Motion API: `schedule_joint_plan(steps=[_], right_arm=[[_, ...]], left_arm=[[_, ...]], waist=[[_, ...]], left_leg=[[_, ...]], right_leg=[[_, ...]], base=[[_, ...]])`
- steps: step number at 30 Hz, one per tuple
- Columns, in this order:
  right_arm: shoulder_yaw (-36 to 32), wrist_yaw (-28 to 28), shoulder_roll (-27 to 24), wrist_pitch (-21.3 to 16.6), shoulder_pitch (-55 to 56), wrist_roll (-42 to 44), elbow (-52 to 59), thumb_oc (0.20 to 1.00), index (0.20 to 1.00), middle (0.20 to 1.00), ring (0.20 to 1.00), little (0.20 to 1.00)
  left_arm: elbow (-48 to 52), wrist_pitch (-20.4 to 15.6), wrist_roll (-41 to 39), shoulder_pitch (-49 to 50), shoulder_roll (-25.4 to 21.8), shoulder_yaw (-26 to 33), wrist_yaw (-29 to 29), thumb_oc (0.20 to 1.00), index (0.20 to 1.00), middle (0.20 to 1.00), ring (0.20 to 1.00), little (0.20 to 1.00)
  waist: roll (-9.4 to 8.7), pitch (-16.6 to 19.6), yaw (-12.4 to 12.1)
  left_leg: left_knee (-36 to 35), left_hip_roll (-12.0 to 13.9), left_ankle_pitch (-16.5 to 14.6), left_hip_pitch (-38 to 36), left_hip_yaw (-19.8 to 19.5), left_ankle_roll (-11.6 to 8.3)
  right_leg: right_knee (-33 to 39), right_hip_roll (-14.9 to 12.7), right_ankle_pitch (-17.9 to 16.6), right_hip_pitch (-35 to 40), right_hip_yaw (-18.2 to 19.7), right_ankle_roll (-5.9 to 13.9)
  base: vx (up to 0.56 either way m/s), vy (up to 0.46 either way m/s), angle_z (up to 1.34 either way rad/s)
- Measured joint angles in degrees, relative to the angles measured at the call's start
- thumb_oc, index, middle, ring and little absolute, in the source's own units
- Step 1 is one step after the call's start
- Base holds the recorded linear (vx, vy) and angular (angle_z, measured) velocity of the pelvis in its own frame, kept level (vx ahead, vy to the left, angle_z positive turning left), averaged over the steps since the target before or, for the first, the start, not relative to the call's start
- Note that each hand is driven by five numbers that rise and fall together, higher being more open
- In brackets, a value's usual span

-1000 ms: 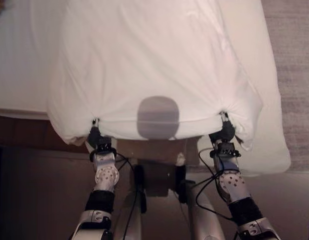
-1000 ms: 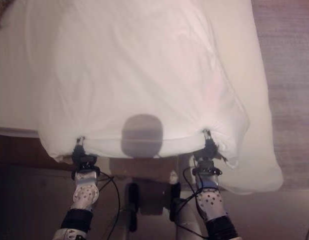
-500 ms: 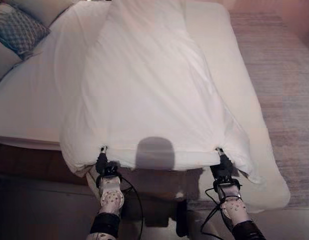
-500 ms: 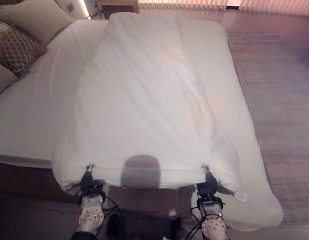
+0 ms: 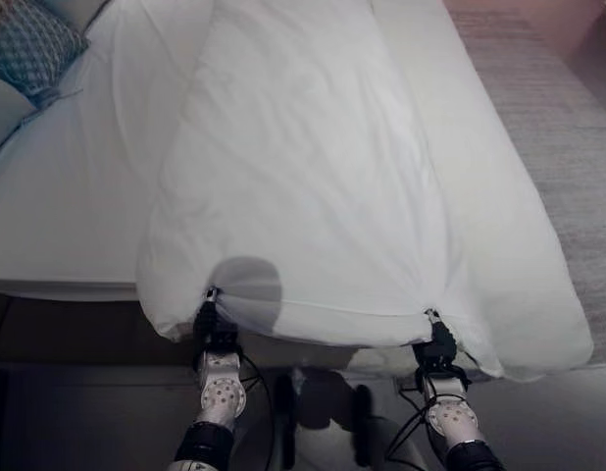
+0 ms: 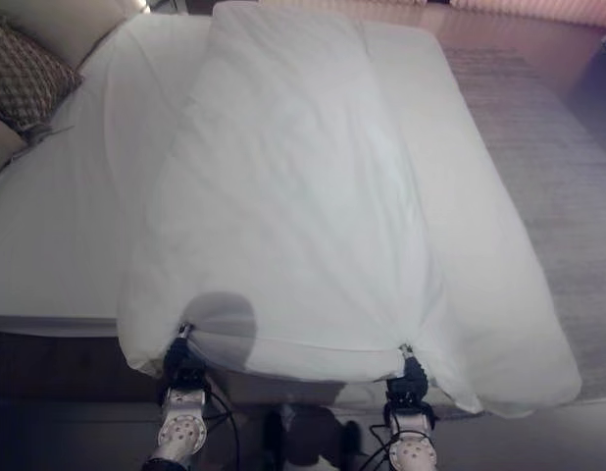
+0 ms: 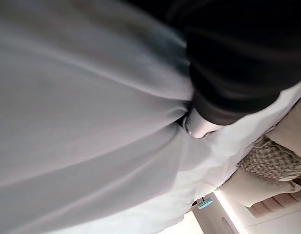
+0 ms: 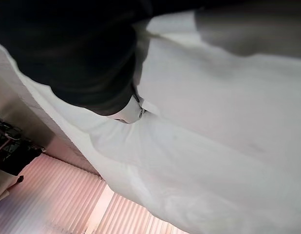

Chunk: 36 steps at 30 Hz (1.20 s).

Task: Make the bed

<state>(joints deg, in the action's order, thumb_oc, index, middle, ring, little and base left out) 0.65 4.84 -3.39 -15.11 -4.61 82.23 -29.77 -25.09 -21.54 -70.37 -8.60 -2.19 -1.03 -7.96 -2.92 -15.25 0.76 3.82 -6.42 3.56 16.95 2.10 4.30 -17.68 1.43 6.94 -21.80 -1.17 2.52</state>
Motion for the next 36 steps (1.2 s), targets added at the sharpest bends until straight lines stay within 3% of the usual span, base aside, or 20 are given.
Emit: schedule_joint_plan(steps=[1,4,7,8,9,12,13,14,15,18,20,22,23,27,28,29,30,32,34,36], right_arm=[[0.1,0.4,0.0,0.0,0.4,0.0,-0.7,0.2,0.2,0.2,0.2,0.2],[0.0,1.0,-0.3,0.0,1.9,0.0,-0.8,0.2,0.2,0.2,0.2,0.2],[0.0,1.1,-1.0,0.0,2.6,-0.4,-1.5,0.2,0.2,0.2,0.2,0.2],[-0.1,1.1,-2.0,0.0,2.9,-0.6,-2.0,0.2,0.2,0.2,0.2,0.2],[0.0,1.1,-2.5,0.1,3.1,-0.6,-2.2,0.2,0.2,0.2,0.2,0.2],[-0.3,0.9,-3.9,0.1,3.3,-0.7,-3.8,0.2,0.2,0.2,0.2,0.2],[-0.3,0.9,-4.1,0.1,3.1,-0.7,-4.1,0.2,0.2,0.2,0.2,0.2],[-0.1,0.7,-4.0,0.1,2.7,-0.9,-5.0,0.2,0.2,0.2,0.2,0.2],[-0.1,0.7,-4.1,0.1,2.4,-1.2,-4.6,0.2,0.2,0.2,0.2,0.2],[-0.2,0.6,-4.5,0.1,2.0,-1.9,-5.0,0.2,0.2,0.2,0.2,0.2],[-0.1,0.5,-4.1,0.3,1.3,-2.3,-6.0,0.2,0.2,0.2,0.2,0.2],[-0.8,0.2,-4.4,0.1,0.1,-2.3,-6.9,0.2,0.2,0.2,0.2,0.2],[-1.8,-0.1,-4.3,0.1,-0.6,-2.3,-7.0,0.2,0.2,0.2,0.2,0.2],[-4.0,-0.6,-4.8,-0.4,-0.2,-2.3,-7.8,0.2,0.2,0.2,0.2,0.2],[-4.5,-0.6,-4.0,-1.0,-0.5,-2.3,-7.6,0.2,0.2,0.2,0.2,0.2],[-4.5,-0.6,-4.0,-1.2,-0.4,-2.3,-7.5,0.2,0.2,0.2,0.2,0.2],[-4.5,-0.8,-4.3,-1.6,-0.3,-2.5,-7.4,0.2,0.2,0.2,0.2,0.2],[-4.8,-1.1,-5.3,-1.9,-0.1,-3.0,-7.7,0.2,0.2,0.2,0.2,0.2],[-4.5,-1.6,-4.7,-1.8,-2.3,-4.2,-8.6,0.2,0.2,0.2,0.2,0.2],[-4.1,-1.6,-4.3,-1.5,-3.2,-5.2,-9.1,0.2,0.2,0.2,0.2,0.2]], left_arm=[[0.1,0.1,0.3,0.6,0.0,-0.1,-0.3,0.2,0.2,0.2,0.2,0.2],[0.3,1.0,2.1,1.3,-0.1,-0.7,-0.7,0.2,0.2,0.2,0.2,0.2],[1.3,1.2,2.1,3.1,0.0,-2.2,-1.3,0.2,0.2,0.2,0.2,0.2],[1.5,1.7,2.1,3.6,0.4,-2.8,-1.5,0.2,0.2,0.2,0.2,0.2],[1.5,1.9,2.1,3.6,0.7,-2.7,-1.6,0.2,0.2,0.2,0.2,0.2],[1.2,2.8,2.1,2.4,2.5,-3.0,-1.7,0.2,0.2,0.2,0.2,0.2],[1.2,2.8,2.1,2.4,2.7,-2.9,-1.7,0.2,0.2,0.2,0.2,0.2],[1.0,2.9,2.1,1.9,2.7,-2.5,-2.1,0.2,0.2,0.2,0.2,0.2],[0.9,2.9,2.1,1.7,2.9,-2.5,-2.2,0.2,0.2,0.2,0.2,0.2],[0.7,3.1,2.2,1.2,2.8,-2.3,-2.8,0.2,0.2,0.2,0.2,0.2],[0.3,3.1,2.2,0.7,2.0,-2.2,-3.4,0.2,0.2,0.2,0.2,0.2],[-0.7,3.1,2.2,0.6,2.4,-2.2,-3.4,0.2,0.2,0.2,0.2,0.2],[-1.1,3.1,2.2,0.5,2.7,-2.3,-3.4,0.2,0.2,0.2,0.2,0.2],[-3.2,3.0,3.6,0.6,4.1,-3.8,-3.3,0.2,0.2,0.2,0.2,0.2],[-3.7,2.9,4.3,0.5,3.4,-4.1,-3.3,0.2,0.2,0.2,0.2,0.2],[-3.6,2.9,4.3,0.3,3.4,-4.1,-3.4,0.2,0.2,0.2,0.2,0.2],[-3.7,2.8,4.4,-1.1,3.4,-5.2,-3.4,0.2,0.2,0.2,0.2,0.2],[-4.3,2.5,4.4,-2.7,4.1,-6.2,-3.4,0.2,0.2,0.2,0.2,0.2],[-4.2,1.8,4.4,-2.6,2.9,-5.6,-3.3,0.2,0.2,0.2,0.2,0.2],[-4.8,1.5,4.4,-2.5,3.0,-4.4,-3.8,0.2,0.2,0.2,0.2,0.2]], waist=[[0.05,0.0,0.2],[0.16,-0.1,0.4],[1.92,0.3,1.4],[2.73,0.0,2.0],[3.15,0.1,1.8],[3.98,-0.2,2.3],[4.4,-0.3,2.4],[4.52,-0.2,3.0],[4.41,-0.2,3.2],[3.59,-0.5,3.2],[3.32,-0.6,2.8],[3.11,-0.3,2.9],[3.41,-0.2,3.1],[4.86,0.5,2.8],[4.08,0.8,2.4],[3.8,0.8,2.6],[3.57,0.8,3.1],[3.94,0.9,3.5],[4.16,0.8,1.0],[4.43,0.8,1.5]], left_leg=[[-1.0,-0.6,0.5,-1.2,-1.0,0.77],[-1.4,-1.3,0.9,-2.9,-3.2,1.19],[-1.8,-1.5,0.7,-3.8,-4.7,0.28],[-0.8,-2.1,0.7,-3.5,-5.0,-3.86],[-0.2,-2.3,0.4,-3.3,-5.0,-4.87],[10.7,-4.7,2.2,1.6,-2.9,-10.65],[12.4,-4.1,1.2,1.7,-2.6,-10.86],[17.0,-1.0,-2.9,2.2,-1.7,-9.19],[17.3,2.4,-4.6,1.7,-2.1,-10.09],[13.2,8.7,-5.0,0.7,-6.0,-10.28],[5.7,16.5,-4.9,-1.2,-11.9,-10.54],[1.4,20.9,-4.8,-1.4,-11.1,-10.57],[-1.2,22.8,-4.8,-1.3,-7.6,-10.45],[-1.4,20.8,-2.6,-3.7,-2.0,-7.5],[-1.7,18.9,-0.1,-3.2,-3.2,-10.9],[-1.7,17.8,0.4,-3.1,-2.5,-12.21],[0.5,13.9,0.2,-1.6,-1.7,-12.74],[5.2,10.1,-2.0,0.9,1.4,-9.36],[6.6,9.4,-4.2,0.7,7.2,-6.52],[7.1,8.4,-4.8,0.6,7.2,-5.81]], right_leg=[[0.5,2.2,-0.2,0.7,4.2,-0.31],[0.9,4.3,-0.3,1.9,9.0,-0.4],[3.2,3.7,-2.3,3.5,7.5,-2.27],[4.7,2.3,-3.8,4.8,6.0,-5.05],[5.1,1.9,-4.1,5.1,5.6,-6.16],[5.3,-1.6,-3.9,6.9,2.9,-6.72],[5.4,-1.8,-3.9,7.4,2.8,-6.76],[6.1,-2.2,-4.1,8.7,1.8,-7.2],[6.0,-2.5,-4.0,8.8,1.8,-7.32],[5.1,-2.4,-4.2,7.6,2.1,-6.8],[4.0,-0.8,-3.0,6.8,2.1,-7.33],[1.4,-1.0,-1.8,4.4,2.3,-5.3],[-0.4,-0.9,-1.2,2.7,2.4,-5.33],[-2.6,-2.4,-0.1,2.0,0.9,-1.94],[-2.7,-4.1,-0.1,1.1,1.9,-0.01],[-2.6,-5.4,-0.1,0.9,2.0,1.02],[-1.4,-9.2,-0.5,1.4,2.7,3.29],[-0.1,-13.9,-1.8,1.2,2.2,6.13],[5.0,-16.7,-7.5,1.8,-4.3,4.92],[8.1,-17.3,-10.0,3.4,-8.7,3.73]], base=[[0.05,0.047,0.15],[0.04,0.021,0.25],[0.02,-0.025,0.39],[0.01,-0.031,0.3],[-0.01,-0.046,0.33],[-0.01,-0.03,0.41],[0.04,-0.011,0.37],[0.06,0.029,0.18],[0.05,0.027,0.14],[0.12,0.119,-0.02],[0.06,0.27,-0.04],[0.13,0.567,-0.12],[0.11,0.512,-0.2],[0.06,0.549,-0.07],[0.05,0.363,-0.24],[0.07,0.578,0.07],[0.06,0.645,0.38],[0.03,0.638,0.05],[0.01,0.469,-0.91],[0.01,0.302,-0.55]])
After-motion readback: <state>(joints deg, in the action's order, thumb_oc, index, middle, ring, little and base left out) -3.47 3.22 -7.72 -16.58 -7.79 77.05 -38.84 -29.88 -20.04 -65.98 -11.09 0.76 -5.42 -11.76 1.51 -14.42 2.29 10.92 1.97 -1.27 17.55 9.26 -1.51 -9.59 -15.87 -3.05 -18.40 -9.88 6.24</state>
